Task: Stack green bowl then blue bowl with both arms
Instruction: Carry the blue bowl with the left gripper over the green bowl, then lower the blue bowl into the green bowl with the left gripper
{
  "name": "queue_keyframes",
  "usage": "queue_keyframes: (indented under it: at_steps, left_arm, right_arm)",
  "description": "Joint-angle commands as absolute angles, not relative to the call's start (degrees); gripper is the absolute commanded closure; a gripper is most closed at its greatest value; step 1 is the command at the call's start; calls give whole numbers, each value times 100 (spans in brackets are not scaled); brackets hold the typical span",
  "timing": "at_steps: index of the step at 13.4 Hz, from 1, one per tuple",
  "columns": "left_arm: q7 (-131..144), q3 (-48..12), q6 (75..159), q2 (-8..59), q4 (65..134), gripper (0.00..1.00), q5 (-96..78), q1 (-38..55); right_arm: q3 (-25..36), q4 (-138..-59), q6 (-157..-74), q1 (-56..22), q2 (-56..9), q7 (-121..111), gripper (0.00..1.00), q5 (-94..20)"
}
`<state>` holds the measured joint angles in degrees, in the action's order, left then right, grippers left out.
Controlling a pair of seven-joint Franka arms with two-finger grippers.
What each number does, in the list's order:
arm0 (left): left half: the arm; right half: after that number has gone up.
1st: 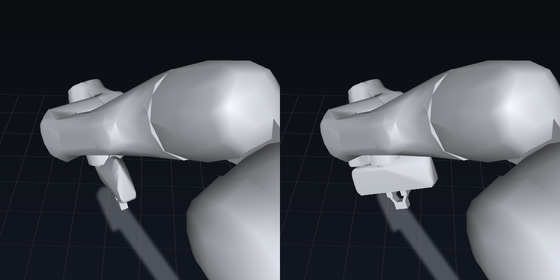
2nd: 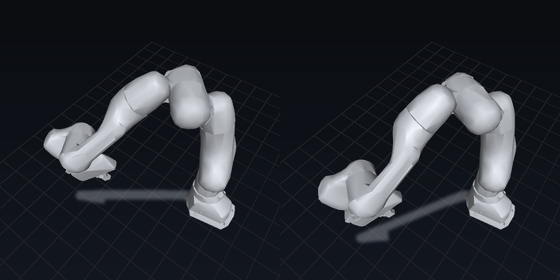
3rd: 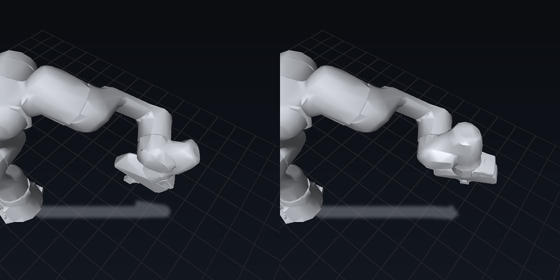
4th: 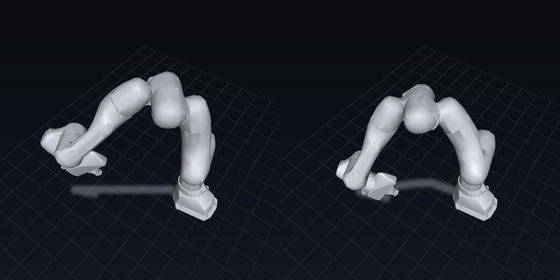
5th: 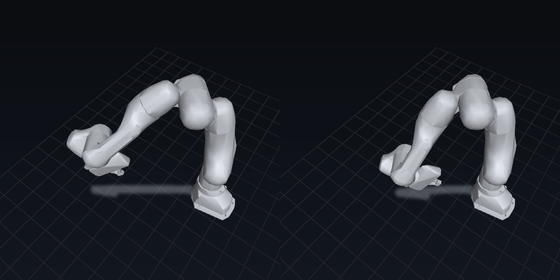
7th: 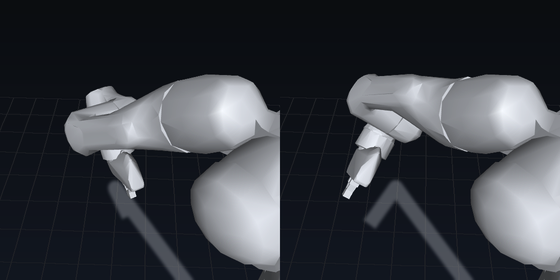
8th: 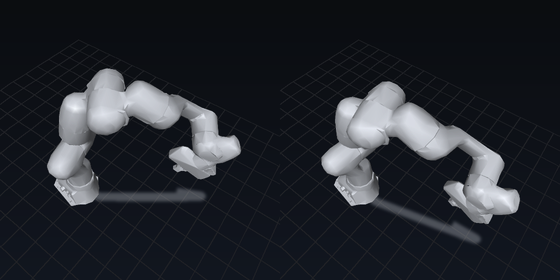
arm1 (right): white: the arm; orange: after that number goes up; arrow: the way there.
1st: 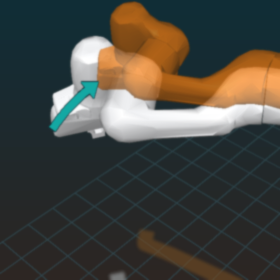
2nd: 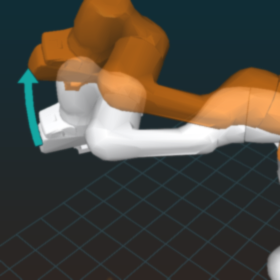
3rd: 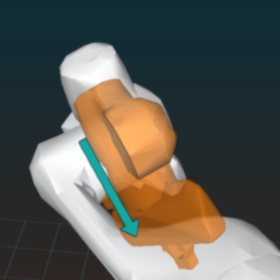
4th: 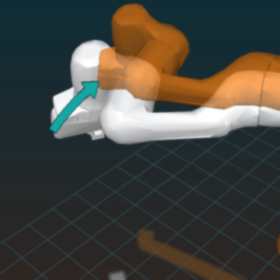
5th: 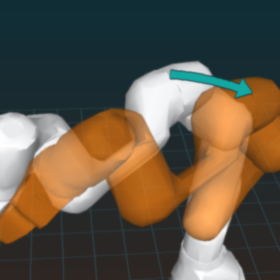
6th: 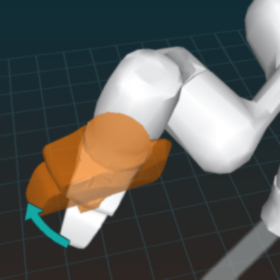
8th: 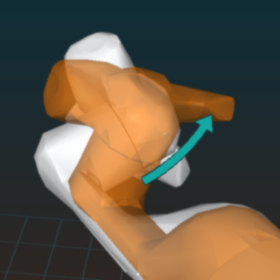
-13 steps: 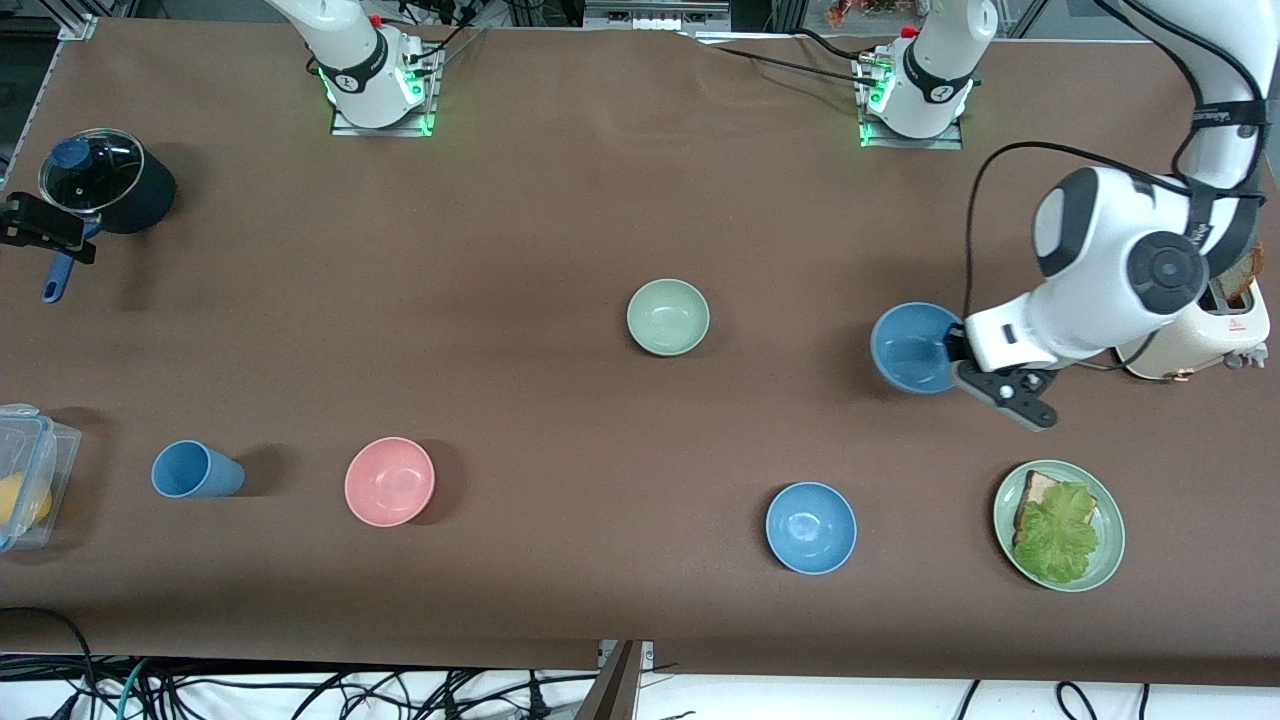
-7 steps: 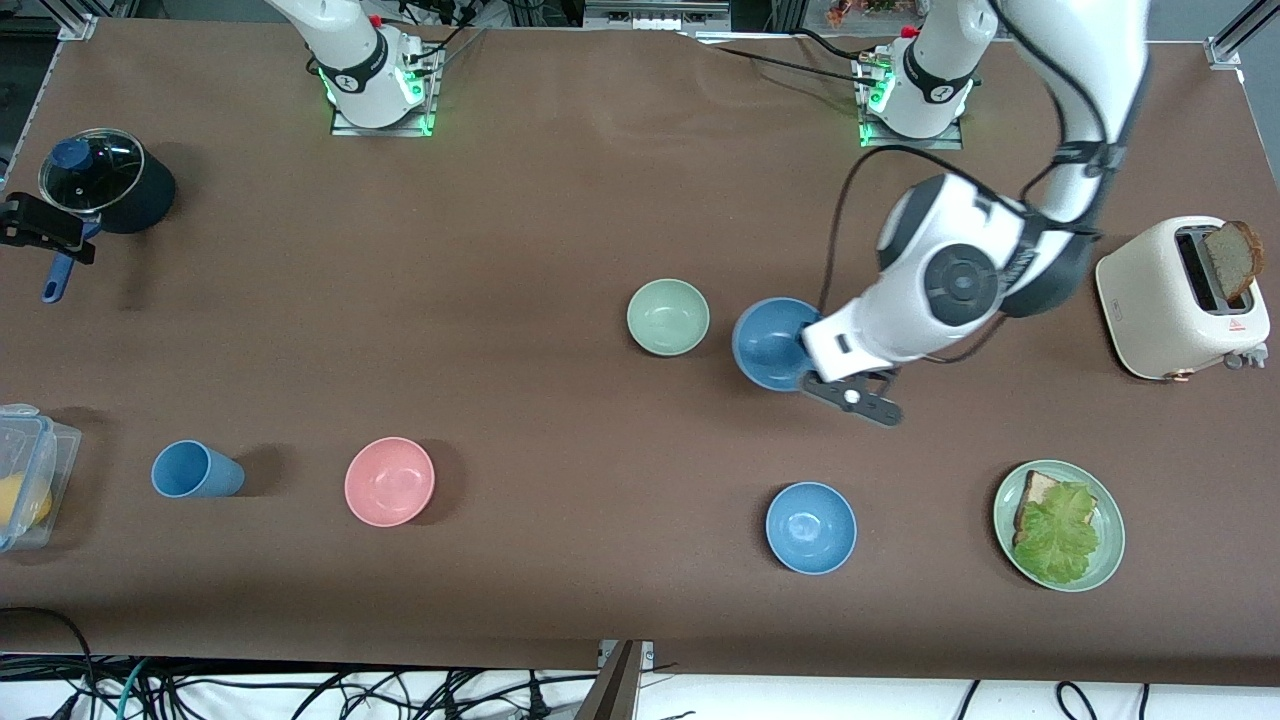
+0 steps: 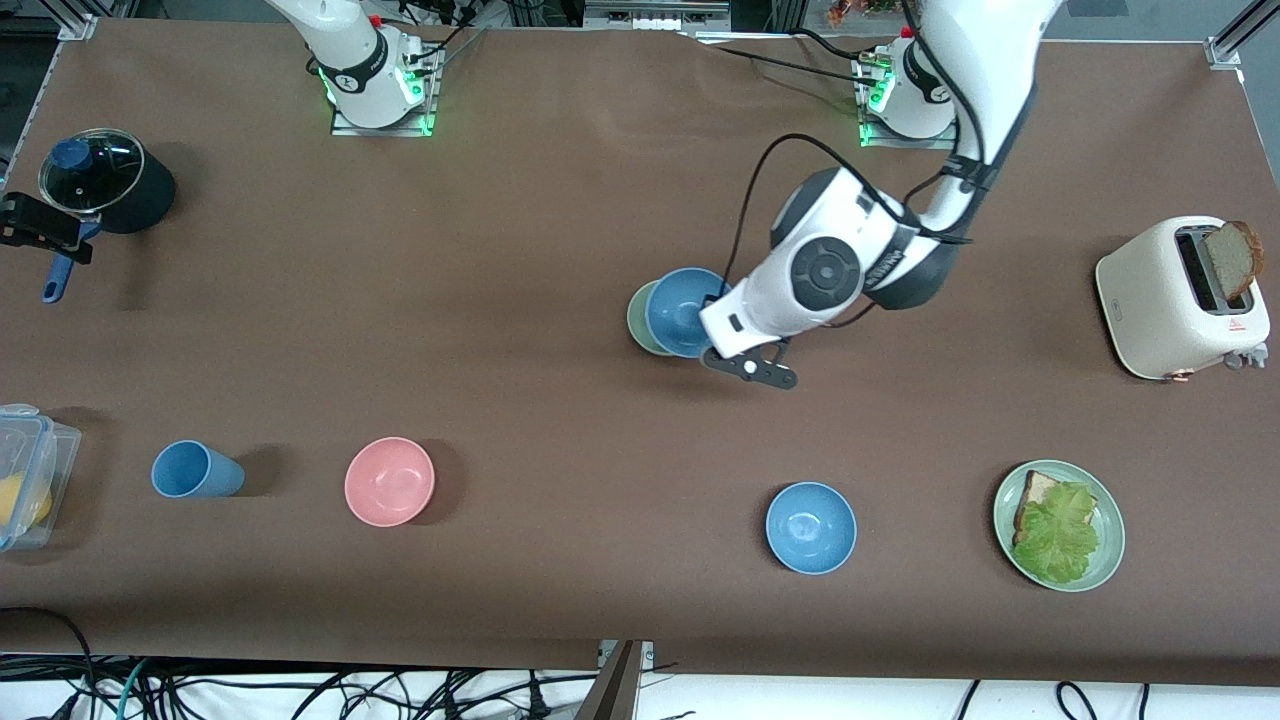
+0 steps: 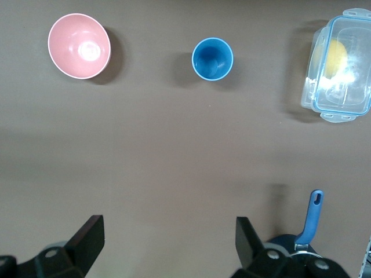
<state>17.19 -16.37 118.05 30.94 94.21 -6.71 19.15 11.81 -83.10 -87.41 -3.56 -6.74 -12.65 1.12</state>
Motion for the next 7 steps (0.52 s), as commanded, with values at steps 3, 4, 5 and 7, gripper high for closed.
queue_keyframes:
  at_steps: [3, 4, 5, 7]
  left_arm:
    - [1846, -1529, 12542, 3313, 9668, 100, -703, 2171]
    - [1846, -1529, 12542, 3313, 9694, 100, -694, 2171]
    - [1846, -1521, 12559, 3313, 9747, 100, -694, 2197]
    - [1846, -1521, 12560, 3305, 9826, 100, -686, 2215]
  right_arm:
    - [1125, -8218, -8728, -264, -694, -1345, 0, 167]
    - [1134, -8218, -8728, -264, -703, -1345, 0, 167]
    - [1134, -8218, -8728, -264, -703, -1345, 0, 167]
    - [1134, -8218, -8728, -264, -703, -1336, 0, 167]
